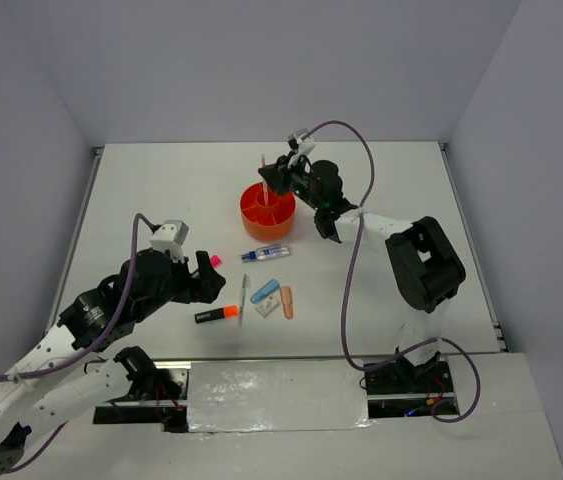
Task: Sort the stationery into containers
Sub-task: Place the pen in the storage box.
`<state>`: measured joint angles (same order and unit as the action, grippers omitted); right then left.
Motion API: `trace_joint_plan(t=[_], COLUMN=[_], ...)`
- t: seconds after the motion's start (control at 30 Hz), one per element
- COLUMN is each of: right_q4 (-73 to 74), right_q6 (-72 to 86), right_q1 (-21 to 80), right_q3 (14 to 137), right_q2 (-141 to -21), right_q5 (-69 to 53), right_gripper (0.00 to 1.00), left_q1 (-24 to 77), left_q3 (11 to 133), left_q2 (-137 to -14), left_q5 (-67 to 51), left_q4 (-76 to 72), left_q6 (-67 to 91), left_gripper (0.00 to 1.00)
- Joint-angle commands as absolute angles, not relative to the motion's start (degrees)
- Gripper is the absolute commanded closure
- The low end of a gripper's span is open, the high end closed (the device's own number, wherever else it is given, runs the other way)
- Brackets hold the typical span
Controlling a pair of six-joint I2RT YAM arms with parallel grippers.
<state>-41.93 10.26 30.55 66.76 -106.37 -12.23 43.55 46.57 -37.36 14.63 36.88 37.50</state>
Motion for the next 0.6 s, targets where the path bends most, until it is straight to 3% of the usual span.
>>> trace_joint_plan(t=[0.0,0.13,0.4,0.57], right_q4=[-46.67,-48.86,-53.17,-54.40], right_q6=[10.81,11.60,13.53,14.68], right_q1=[30.23,30.23,30.23,30.23], right_q3=[65.66,61.36,55.11,51.69], right_q2=[-106.70,-106.70,-104.86,-100.21], right_q5=[-13.71,-13.53,-13.36,-14.24], right_gripper=[0.81,0.73,0.72,0.56], left_q1=[43.59,43.68,43.68,43.68], left_q3=[46.32,45.70,43.69,38.42], left_q2=[-36.74,-36.39,-36.74,-39.02], left_q5=[13.97,13.54,12.13,11.08], left_q4=[34.37,34.01,31.30,25.67], left_q6=[36.83,37.09,38.23,40.17], left_gripper=[0.01,0.01,0.01,0.01])
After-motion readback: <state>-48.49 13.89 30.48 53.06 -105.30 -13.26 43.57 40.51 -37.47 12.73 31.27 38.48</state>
